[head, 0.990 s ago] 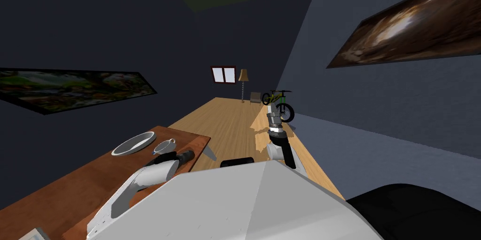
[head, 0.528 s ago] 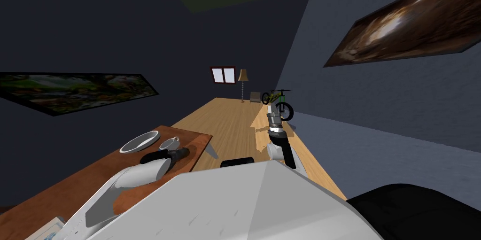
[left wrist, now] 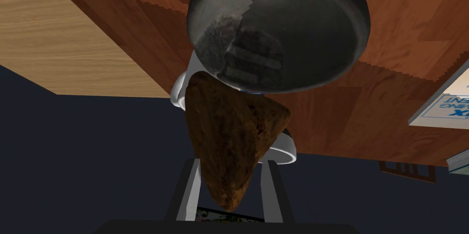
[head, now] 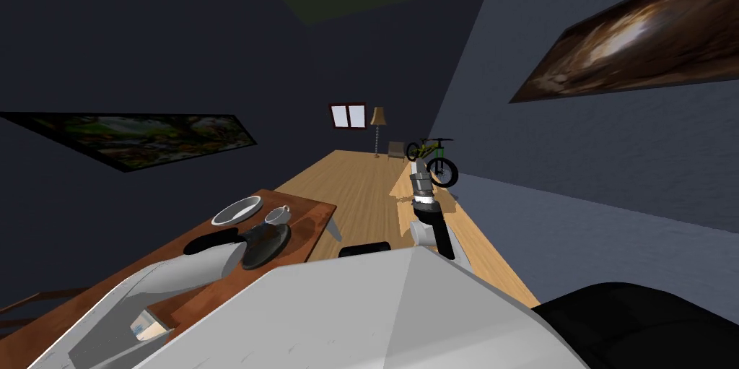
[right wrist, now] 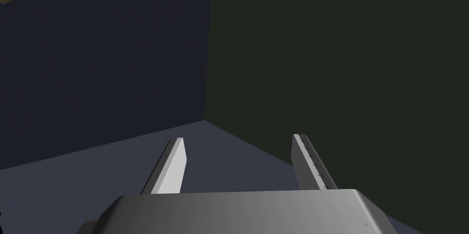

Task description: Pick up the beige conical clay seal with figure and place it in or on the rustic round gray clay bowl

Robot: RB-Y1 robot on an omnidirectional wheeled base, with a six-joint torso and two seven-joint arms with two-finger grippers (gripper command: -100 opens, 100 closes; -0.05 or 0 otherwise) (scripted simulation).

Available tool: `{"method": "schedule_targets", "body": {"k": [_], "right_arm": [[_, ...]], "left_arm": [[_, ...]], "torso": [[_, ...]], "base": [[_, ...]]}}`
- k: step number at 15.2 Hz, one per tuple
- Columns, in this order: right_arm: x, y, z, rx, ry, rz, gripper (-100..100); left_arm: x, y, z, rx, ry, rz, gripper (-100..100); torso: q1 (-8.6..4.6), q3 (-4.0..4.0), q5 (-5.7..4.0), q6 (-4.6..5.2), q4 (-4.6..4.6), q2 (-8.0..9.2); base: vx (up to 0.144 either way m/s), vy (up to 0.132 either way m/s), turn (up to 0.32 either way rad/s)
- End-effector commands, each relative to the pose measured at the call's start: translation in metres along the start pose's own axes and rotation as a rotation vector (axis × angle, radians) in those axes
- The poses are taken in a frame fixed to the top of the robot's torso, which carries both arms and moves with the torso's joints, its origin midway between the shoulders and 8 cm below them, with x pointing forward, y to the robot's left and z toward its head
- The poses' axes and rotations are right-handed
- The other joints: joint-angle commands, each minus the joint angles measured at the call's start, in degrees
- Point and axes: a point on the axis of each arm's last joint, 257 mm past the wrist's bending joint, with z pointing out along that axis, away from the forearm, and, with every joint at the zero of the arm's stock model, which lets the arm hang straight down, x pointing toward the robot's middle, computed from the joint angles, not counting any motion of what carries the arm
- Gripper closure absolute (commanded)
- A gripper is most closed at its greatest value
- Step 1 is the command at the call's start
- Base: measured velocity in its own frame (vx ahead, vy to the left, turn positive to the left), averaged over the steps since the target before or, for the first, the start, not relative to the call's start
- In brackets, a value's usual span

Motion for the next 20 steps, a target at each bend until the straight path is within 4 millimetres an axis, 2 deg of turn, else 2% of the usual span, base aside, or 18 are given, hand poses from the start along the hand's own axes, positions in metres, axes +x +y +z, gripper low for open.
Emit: {"method": "schedule_targets", "body": {"k": [1, 2, 6, 7, 8, 17, 20], "right_arm": [[0.000, 0.000, 0.000, 0.000, 0.000, 0.000, 0], [0.000, 0.000, 0.000, 0.000, 0.000, 0.000, 0], [0.000, 0.000, 0.000, 0.000, 0.000, 0.000, 0], [0.000, 0.000, 0.000, 0.000, 0.000, 0.000, 0], [0.000, 0.000, 0.000, 0.000, 0.000, 0.000, 0], [0.000, 0.000, 0.000, 0.000, 0.000, 0.000, 0], [0.000, 0.000, 0.000, 0.000, 0.000, 0.000, 0]], "left_arm": [[0.000, 0.000, 0.000, 0.000, 0.000, 0.000, 100], [-0.003, 0.001, 0.000, -0.002, -0.006, -0.001, -100], [-0.003, 0.001, 0.000, -0.003, -0.007, -0.001, -100], [-0.008, 0.002, -0.011, -0.005, -0.007, -0.005, -100], [-0.008, 0.002, -0.011, -0.005, -0.007, -0.005, -100], [-0.025, 0.005, -0.055, -0.012, -0.008, -0.006, -100], [-0.025, 0.006, -0.052, -0.012, -0.008, -0.007, -100]], "torso": [[0.00, 0.00, 0.00, 0.00, 0.00, 0.00], [-0.13, -0.02, 0.03, 0.05, -0.02, -0.02], [-0.52, -0.05, -0.05, 0.07, -0.03, -0.08], [-0.54, -0.06, -0.06, 0.07, -0.03, -0.08], [-0.55, -0.06, -0.07, 0.07, -0.03, -0.10], [-0.54, -0.10, -0.07, 0.06, -0.05, -0.16], [-0.54, -0.09, -0.06, 0.07, -0.05, -0.14]], "base": [[-0.002, 0.075, 0.026], [-0.002, 0.030, 0.000], [-0.001, 0.006, 0.000], [0.009, 0.007, -0.012], [0.016, 0.010, -0.015], [0.023, 0.012, -0.013], [0.009, 0.007, -0.004]]}}
